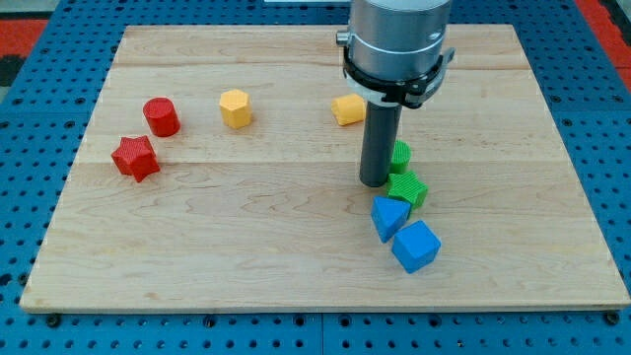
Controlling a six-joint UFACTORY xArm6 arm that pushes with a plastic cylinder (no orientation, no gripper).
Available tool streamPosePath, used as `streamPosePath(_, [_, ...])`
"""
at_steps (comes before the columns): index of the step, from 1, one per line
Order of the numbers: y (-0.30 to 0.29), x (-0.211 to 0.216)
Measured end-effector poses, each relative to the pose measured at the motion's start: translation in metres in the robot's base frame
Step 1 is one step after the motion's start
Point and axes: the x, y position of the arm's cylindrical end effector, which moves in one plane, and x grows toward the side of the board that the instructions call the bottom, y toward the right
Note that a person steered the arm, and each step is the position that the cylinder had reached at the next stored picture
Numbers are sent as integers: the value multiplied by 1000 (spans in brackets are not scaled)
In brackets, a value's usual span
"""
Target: Slightly push the red blocks towards the left side of the board
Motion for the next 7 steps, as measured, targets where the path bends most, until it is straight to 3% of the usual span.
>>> streamPosePath(2, [-198, -1])
streamPosePath(3, [-232, -46])
streamPosePath(5, [-250, -83])
streamPosePath(7, [-245, 45])
